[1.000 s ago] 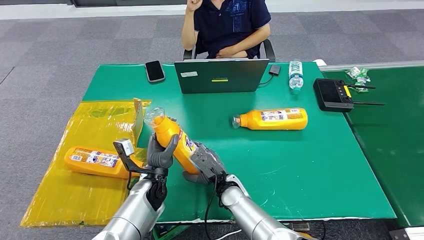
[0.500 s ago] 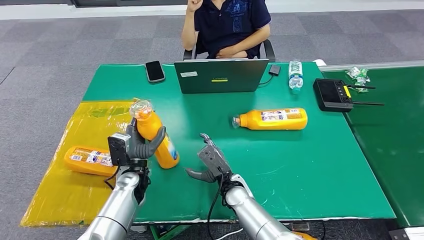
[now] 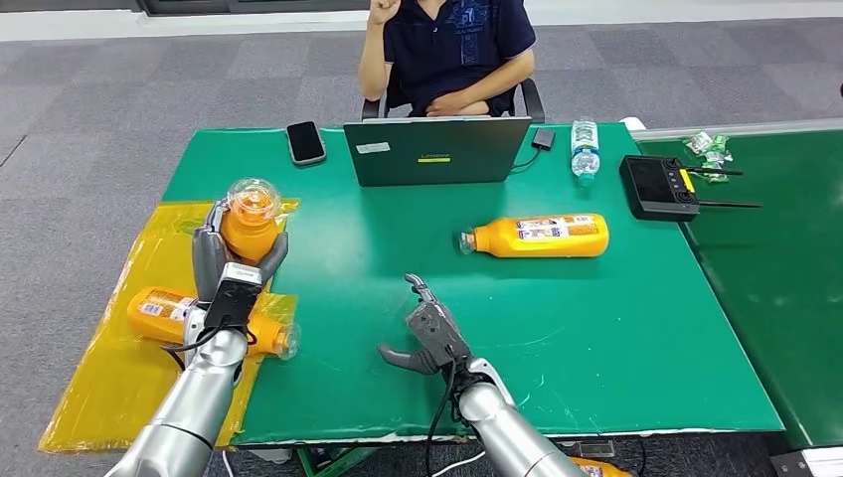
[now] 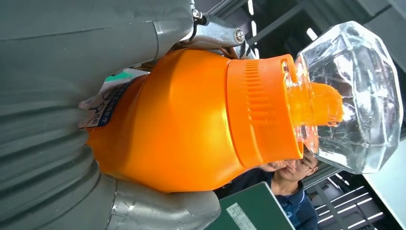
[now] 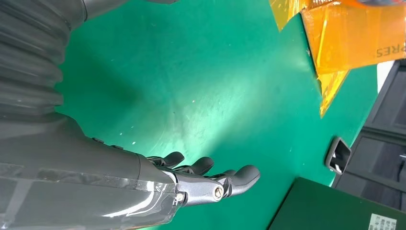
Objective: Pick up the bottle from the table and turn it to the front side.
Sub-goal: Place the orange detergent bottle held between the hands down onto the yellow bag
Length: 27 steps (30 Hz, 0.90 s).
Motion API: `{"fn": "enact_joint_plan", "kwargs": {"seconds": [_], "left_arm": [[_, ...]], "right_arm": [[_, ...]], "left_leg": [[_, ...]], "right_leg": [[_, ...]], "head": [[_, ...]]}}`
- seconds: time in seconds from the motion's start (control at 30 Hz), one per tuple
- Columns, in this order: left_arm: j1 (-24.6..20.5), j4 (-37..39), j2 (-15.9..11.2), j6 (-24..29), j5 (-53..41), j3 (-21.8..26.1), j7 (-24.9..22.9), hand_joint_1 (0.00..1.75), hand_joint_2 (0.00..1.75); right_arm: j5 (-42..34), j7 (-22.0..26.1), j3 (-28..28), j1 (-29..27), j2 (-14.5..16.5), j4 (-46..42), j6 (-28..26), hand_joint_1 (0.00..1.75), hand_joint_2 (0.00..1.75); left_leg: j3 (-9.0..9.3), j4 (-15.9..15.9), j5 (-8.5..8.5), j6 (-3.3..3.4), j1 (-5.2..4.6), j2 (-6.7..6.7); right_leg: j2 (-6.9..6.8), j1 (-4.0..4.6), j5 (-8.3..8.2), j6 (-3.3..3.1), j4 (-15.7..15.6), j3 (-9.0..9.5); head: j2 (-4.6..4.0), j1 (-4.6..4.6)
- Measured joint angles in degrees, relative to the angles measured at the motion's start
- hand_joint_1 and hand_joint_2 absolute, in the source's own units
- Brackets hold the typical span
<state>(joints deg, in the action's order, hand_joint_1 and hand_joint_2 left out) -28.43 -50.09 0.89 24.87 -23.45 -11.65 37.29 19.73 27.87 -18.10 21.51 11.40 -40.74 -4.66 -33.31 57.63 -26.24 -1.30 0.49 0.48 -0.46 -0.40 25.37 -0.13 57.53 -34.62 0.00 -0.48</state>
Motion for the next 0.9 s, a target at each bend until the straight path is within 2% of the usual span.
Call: {"fn": "enact_joint_plan", "kwargs": {"seconds": [0.1, 0.23, 0.43, 0.7, 0.9], "left_arm": [[-0.31, -0.3, -0.91, 2.7, -3.44, -0.51, -0.03, 1.75, 1.75], [-1.48, -0.33, -3.03, 9.2, -14.1, -1.05, -0.62, 1.75, 1.75], [-1.73, -1.09, -6.35, 13.88, -27.34, -0.51, -2.89, 1.75, 1.75], [1.05, -4.93, -7.08, 15.11, -51.03, 4.4, -8.8, 1.75, 1.75], [3.39, -4.59, -7.22, 15.12, -56.02, 8.39, -8.54, 1.75, 1.75]], "right_arm": [[0.05, 0.24, 0.0, -0.3, -0.22, -0.46, -0.15, 0.0, 1.75], [0.21, 0.83, 0.0, -1.38, -0.84, -3.0, -1.81, 0.0, 1.75], [0.91, -0.62, 1.45, -4.04, -3.4, -13.03, -4.89, 0.0, 1.75], [1.19, -2.13, 5.77, -5.65, -6.42, -24.17, -4.79, 0.0, 1.75], [1.2, -2.26, 7.25, -5.82, -7.23, -26.56, -4.0, 0.0, 1.75]], "left_leg": [[0.0, 0.0, 0.04, -0.06, 0.06, 0.09], [0.0, -0.01, 0.09, -0.13, 0.12, 0.1], [-0.03, -0.01, 0.11, -0.16, 0.13, 0.05], [-0.06, -0.01, 0.06, -0.11, 0.04, 0.04], [-0.06, -0.01, 0.06, -0.12, 0.09, 0.04]], "right_leg": [[0.04, 0.0, -0.05, -0.08, 0.0, -0.03], [0.06, 0.01, -0.1, -0.15, 0.01, -0.05], [0.04, 0.1, -0.11, -0.17, 0.02, -0.05], [0.03, 0.07, -0.11, -0.16, 0.0, -0.05], [0.05, 0.08, -0.1, -0.16, 0.0, -0.08]], "head": [[0.0, 0.0], [0.0, 0.0], [0.0, 0.0], [0.0, 0.0], [0.0, 0.0]]}}
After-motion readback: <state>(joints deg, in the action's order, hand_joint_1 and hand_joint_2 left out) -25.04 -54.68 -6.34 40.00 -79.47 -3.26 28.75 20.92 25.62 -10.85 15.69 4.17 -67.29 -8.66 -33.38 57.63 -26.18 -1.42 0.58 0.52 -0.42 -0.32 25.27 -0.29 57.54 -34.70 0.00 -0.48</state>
